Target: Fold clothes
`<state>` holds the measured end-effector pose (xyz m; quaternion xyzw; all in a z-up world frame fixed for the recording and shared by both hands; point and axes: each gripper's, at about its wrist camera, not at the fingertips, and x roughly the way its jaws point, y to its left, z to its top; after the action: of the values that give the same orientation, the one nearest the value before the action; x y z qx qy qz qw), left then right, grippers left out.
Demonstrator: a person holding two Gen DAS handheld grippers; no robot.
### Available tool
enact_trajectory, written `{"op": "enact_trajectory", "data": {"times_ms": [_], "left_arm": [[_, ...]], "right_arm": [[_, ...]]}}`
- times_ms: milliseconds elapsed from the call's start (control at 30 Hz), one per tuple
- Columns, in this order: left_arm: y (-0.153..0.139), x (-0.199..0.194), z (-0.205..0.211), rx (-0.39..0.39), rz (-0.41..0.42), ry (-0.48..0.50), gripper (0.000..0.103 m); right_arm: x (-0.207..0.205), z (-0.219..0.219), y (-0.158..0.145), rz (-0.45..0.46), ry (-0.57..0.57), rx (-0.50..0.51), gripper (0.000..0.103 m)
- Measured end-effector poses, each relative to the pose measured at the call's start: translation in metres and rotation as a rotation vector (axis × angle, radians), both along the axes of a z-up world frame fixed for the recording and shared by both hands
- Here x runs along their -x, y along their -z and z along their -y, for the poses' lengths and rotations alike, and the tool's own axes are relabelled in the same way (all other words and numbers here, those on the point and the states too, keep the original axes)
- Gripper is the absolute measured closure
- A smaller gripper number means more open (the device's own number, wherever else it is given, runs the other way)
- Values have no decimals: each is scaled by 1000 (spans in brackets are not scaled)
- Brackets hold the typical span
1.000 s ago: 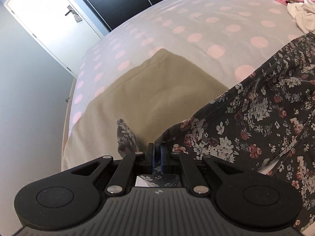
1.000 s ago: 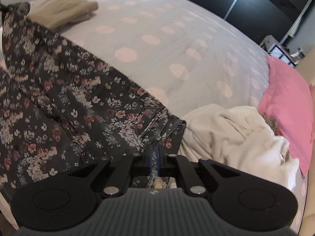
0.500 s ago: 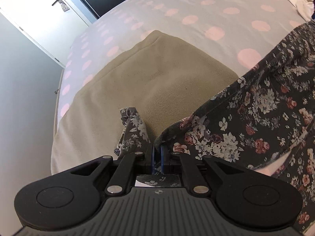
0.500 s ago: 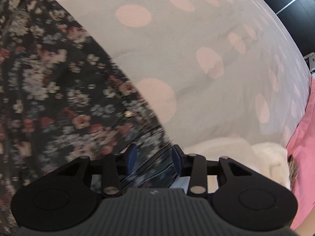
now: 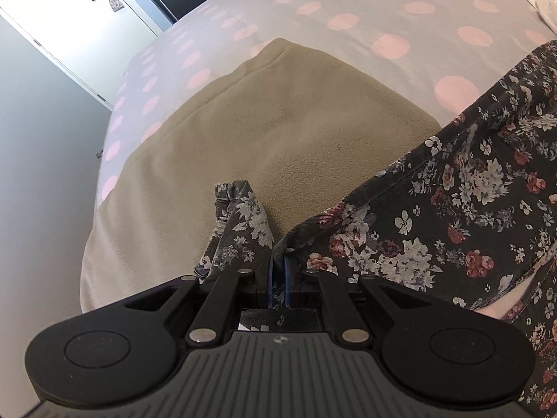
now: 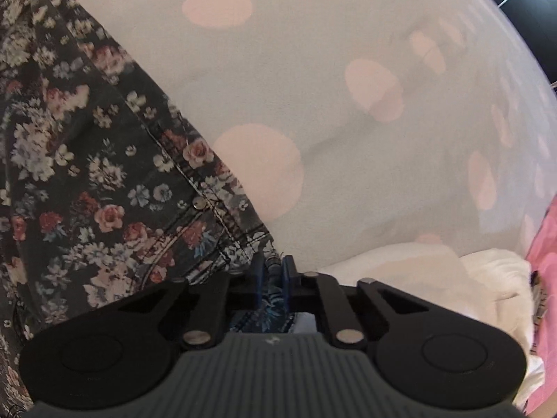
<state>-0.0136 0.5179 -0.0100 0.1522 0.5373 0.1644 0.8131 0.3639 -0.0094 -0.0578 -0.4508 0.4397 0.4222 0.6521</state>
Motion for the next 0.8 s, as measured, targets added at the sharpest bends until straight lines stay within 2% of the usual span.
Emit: {"op": "enact_trajectory", "data": {"times_ms": [167, 400, 500, 667, 800], "left_arm": [[-21, 12, 11, -21, 42, -9, 99], [-65, 48, 35, -61, 134, -20, 99], [-80, 70, 46, -69, 162, -14, 99], [-93, 110, 62, -70, 192, -11, 99], [-78, 134, 76, -79, 141, 2, 99]], "right_arm": [[29, 29, -55, 69, 4, -89, 94], [77, 102, -135, 183, 33, -233, 94], [109, 139, -162, 215, 36, -281, 95], [168, 198, -181, 231, 39, -323, 95], [227, 218, -169, 206, 8, -299, 95]]}}
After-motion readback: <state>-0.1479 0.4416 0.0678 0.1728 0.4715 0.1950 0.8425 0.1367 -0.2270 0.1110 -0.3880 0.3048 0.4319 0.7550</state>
